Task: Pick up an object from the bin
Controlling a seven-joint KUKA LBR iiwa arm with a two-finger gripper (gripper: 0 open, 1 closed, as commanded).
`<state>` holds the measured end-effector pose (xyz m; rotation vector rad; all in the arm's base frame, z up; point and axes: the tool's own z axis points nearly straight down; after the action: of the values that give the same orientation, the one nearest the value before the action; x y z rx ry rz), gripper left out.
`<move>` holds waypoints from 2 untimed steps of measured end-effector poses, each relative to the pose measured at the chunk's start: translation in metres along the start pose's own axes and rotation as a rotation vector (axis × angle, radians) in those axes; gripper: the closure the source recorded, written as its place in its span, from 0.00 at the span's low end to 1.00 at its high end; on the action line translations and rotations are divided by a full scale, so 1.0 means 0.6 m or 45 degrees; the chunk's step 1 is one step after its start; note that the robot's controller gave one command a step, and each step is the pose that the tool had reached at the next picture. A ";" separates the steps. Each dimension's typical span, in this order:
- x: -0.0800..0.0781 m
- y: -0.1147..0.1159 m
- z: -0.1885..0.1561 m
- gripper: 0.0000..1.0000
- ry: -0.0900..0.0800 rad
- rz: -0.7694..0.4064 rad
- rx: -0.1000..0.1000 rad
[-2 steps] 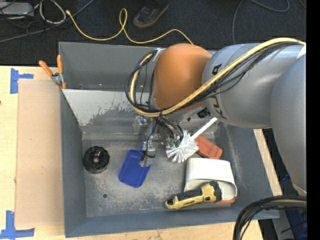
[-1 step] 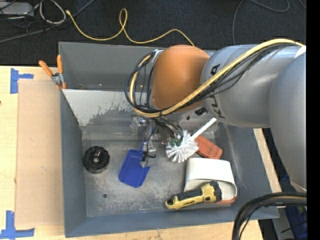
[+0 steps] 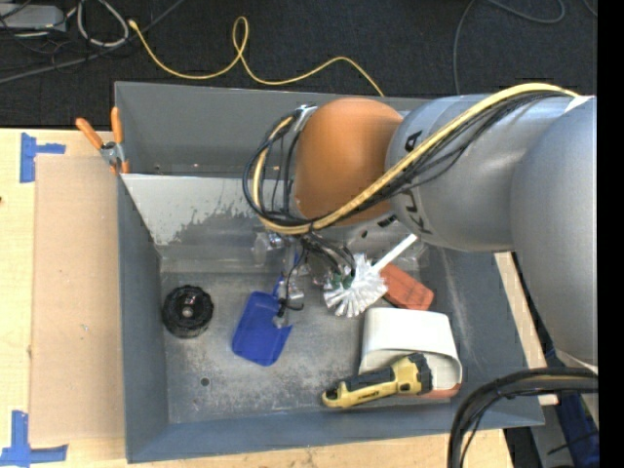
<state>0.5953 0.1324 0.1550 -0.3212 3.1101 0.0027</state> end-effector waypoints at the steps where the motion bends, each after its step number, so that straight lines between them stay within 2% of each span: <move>1: 0.016 0.028 -0.037 0.00 0.022 0.010 0.000; 2: 0.026 -0.014 -0.007 0.00 0.000 -0.002 0.000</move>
Offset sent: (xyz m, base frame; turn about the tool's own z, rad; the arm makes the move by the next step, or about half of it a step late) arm -0.0211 -0.0578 -0.0770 -0.0148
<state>0.5818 0.1209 0.1589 -0.3241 3.1095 0.0024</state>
